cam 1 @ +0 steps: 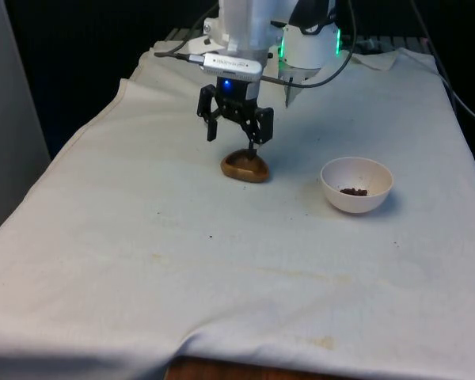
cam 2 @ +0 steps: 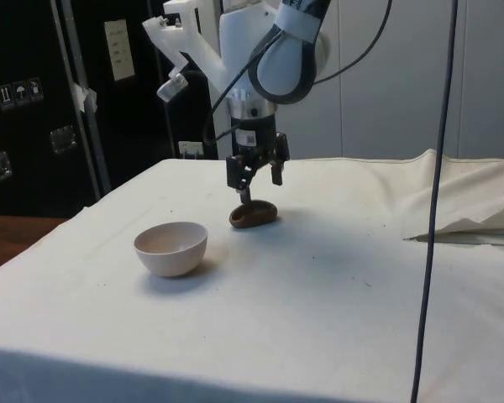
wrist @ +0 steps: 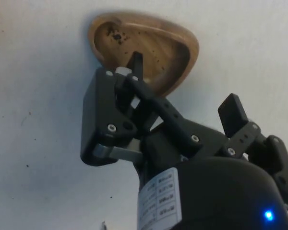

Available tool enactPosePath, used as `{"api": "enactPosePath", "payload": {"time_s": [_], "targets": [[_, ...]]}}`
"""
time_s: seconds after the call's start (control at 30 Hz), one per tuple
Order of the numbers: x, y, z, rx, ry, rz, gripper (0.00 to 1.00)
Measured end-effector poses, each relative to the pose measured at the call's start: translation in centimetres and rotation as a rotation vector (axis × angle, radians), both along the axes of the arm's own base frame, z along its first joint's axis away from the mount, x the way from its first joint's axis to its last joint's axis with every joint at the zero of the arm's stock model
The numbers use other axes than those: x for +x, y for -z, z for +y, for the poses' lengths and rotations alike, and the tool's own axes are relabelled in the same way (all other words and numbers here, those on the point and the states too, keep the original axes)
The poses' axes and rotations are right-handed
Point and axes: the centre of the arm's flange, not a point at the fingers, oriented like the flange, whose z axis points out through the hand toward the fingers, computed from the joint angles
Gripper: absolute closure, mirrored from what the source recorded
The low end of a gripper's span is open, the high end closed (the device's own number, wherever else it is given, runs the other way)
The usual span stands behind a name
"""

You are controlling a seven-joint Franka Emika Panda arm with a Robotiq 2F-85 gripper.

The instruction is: Pour the coffee beans from the cup into the bowl.

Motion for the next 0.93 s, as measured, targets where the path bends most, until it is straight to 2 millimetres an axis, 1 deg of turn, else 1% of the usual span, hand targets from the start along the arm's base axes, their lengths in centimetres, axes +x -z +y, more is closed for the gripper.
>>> {"api": "enactPosePath", "payload": {"time_s": [0.07, 0.1, 0.43, 0.47, 0.57, 0.77, 0.93], "targets": [[0.0, -0.1, -0.1, 0.0, 0.001, -0.001, 0.0], [0.1, -0.6, -0.1, -0.001, 0.001, -0.003, 0.0], [0.1, -2.4, -0.1, -0.002, 0.002, 0.001, 0.0], [0.2, -2.9, -0.1, -0.003, 0.002, -0.002, 0.0], [0.2, -3.1, -0.1, -0.003, 0.002, 0.0, 0.0], [0.2, -5.0, -0.1, -0.004, 0.001, 0.003, 0.0], [0.2, -6.1, -0.1, -0.004, 0.002, 0.002, 0.0]]}}
